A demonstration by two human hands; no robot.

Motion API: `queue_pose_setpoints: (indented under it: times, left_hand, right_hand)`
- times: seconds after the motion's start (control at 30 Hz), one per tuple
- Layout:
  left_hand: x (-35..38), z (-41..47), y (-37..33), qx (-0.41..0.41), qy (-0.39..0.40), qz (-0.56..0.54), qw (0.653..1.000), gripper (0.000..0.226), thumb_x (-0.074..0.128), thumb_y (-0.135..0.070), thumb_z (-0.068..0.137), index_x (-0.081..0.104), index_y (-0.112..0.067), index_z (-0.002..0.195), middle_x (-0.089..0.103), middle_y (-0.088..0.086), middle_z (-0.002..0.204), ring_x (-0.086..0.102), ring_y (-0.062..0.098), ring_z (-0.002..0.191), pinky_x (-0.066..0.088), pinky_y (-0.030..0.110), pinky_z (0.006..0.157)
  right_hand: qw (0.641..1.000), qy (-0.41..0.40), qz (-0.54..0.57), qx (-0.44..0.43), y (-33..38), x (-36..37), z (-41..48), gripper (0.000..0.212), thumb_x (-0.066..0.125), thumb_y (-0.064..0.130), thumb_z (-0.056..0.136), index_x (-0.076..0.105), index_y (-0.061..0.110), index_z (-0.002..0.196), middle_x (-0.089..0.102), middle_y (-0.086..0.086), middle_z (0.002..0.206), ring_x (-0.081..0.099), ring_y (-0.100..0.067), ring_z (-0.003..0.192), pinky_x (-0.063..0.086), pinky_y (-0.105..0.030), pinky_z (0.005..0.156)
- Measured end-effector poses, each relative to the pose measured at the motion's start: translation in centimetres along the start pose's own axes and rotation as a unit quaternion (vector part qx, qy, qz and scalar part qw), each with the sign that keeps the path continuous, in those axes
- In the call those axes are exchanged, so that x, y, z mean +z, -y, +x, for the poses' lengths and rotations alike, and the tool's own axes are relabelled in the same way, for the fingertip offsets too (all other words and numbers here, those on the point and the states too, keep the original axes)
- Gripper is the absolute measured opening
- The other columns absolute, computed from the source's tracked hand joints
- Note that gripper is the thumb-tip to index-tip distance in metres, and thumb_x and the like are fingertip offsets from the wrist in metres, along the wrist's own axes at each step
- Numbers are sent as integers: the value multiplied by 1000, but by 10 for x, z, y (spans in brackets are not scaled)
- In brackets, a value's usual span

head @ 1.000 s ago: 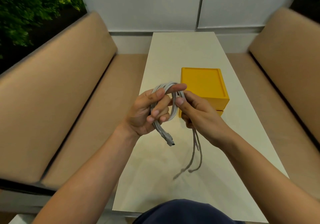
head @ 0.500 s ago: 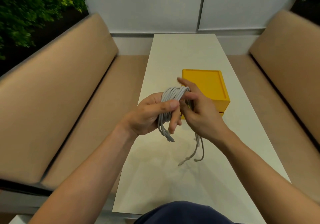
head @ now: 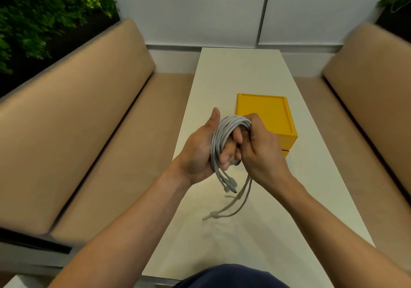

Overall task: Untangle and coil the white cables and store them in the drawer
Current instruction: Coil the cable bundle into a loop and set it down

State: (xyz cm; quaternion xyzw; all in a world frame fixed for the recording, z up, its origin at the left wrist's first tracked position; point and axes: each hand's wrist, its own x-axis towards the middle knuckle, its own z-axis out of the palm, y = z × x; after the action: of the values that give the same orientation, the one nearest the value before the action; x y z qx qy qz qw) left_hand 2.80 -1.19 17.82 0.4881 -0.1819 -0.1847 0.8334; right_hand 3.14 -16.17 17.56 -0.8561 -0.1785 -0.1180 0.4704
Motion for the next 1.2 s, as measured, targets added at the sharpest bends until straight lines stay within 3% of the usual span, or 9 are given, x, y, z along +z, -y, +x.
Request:
queue_pose_setpoints:
  times: [0.2,0.33,0.47,0.6,0.73,0.87,1.0,1.1,1.2]
  left_hand:
    - [11,9,2,-25,-124,-3,992,62,28,-59,101,54,-7,78,39,-1,41,42,12,38,48,29,62]
    - [8,10,1,-46,-99,66,992,65,29,-66,94,56,-8,81,37,1,40,38,14,37,46,32,60]
    - [1,8,1,-34,-40,53,997,63,28,-58,100,61,-7,85,54,6,48,51,17,44,48,32,65]
    - [-7,6,-9,-23,-10,94,995,62,26,-49,106,68,-4,100,66,11,70,62,23,65,51,42,79]
    - [-17,6,-33,-71,19,51,996,70,22,-51,107,65,3,118,73,19,88,72,29,81,58,38,84]
    - [-19,16,-50,-157,38,107,981,87,19,-67,100,73,1,94,74,20,82,73,29,71,60,35,73]
    - [-14,24,-44,-178,21,190,965,71,34,-64,98,67,-4,81,68,13,69,65,23,59,57,34,69]
    - [-9,30,-28,-160,18,193,968,64,27,-54,107,61,-5,83,52,6,56,46,18,51,47,35,74]
    - [-10,33,-21,-167,32,202,965,64,29,-54,107,64,-3,92,43,6,51,38,20,53,47,39,83]
  right_hand:
    - [1000,12,-23,7,-4,-3,4,11,42,16,108,44,26,112,61,10,70,61,-5,64,40,-17,51]
    - [997,55,-39,27,-4,-2,0,22,41,20,108,40,23,129,64,8,79,65,-6,69,51,-31,59]
    - [999,20,-36,13,-5,-4,2,15,41,16,106,43,28,114,67,8,76,67,-13,72,57,-43,66]
    - [999,-28,-45,-13,-3,-5,7,20,46,11,105,53,19,122,59,18,77,60,0,73,43,-12,60]
    - [994,-75,-53,-57,-2,-10,8,25,48,6,103,61,12,123,55,16,78,50,-4,68,37,-6,60]
    - [987,-5,-129,-97,0,-10,8,32,48,12,102,59,14,132,70,-2,106,57,-19,83,39,-26,68]
    - [970,40,-225,-85,-6,-17,8,39,52,11,103,52,17,142,65,-6,130,64,-38,91,52,-44,70]
    - [967,50,-239,-76,-15,-21,8,48,55,5,98,50,14,144,63,-8,131,64,-39,89,53,-48,68]
    - [982,39,-177,-44,-23,-22,7,47,49,15,98,49,16,145,64,0,115,59,-26,91,47,-40,70]
